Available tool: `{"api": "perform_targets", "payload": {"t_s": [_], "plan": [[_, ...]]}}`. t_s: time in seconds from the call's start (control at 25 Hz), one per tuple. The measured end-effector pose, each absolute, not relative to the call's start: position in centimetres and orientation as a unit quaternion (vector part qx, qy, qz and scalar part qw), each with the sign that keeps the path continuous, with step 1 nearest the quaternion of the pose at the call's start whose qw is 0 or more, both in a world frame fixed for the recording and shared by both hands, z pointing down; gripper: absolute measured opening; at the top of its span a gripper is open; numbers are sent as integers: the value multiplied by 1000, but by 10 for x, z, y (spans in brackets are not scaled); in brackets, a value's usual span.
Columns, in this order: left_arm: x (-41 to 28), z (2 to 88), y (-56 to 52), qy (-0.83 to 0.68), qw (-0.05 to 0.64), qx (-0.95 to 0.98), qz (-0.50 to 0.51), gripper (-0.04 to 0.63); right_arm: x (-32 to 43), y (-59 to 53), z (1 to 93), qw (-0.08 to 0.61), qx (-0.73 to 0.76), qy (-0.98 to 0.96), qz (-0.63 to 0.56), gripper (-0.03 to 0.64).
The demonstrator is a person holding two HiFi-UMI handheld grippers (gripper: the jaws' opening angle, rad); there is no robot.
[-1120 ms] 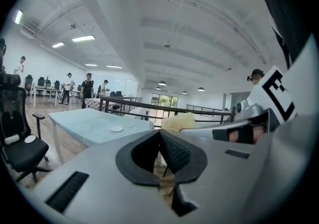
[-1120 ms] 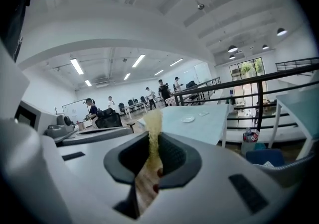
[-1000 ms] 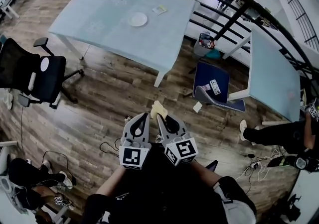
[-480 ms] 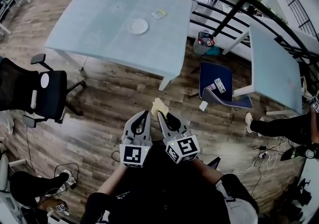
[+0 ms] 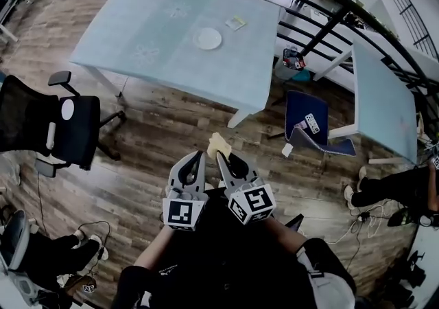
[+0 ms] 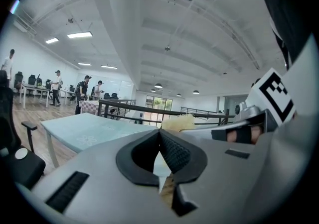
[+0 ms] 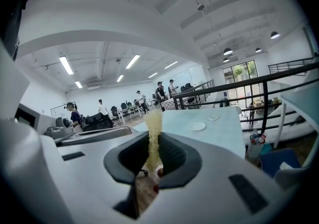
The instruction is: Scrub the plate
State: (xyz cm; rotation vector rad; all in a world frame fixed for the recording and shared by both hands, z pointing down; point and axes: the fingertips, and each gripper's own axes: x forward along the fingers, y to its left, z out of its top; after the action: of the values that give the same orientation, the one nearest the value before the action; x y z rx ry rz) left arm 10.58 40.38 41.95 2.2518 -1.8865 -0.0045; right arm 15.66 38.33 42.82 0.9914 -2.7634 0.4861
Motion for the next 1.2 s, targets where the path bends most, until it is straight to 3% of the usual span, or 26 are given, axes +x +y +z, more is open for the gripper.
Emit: {"api": "perform_targets", "payload": {"t_s": [0.56, 1.2], "plan": [[47, 430, 392, -682, 104, 724, 5, 11, 98, 364, 439, 87, 287, -938, 175, 52], [4, 456, 296, -665, 134, 734, 31, 11, 42, 269, 460, 114, 279, -931, 203, 52]]}}
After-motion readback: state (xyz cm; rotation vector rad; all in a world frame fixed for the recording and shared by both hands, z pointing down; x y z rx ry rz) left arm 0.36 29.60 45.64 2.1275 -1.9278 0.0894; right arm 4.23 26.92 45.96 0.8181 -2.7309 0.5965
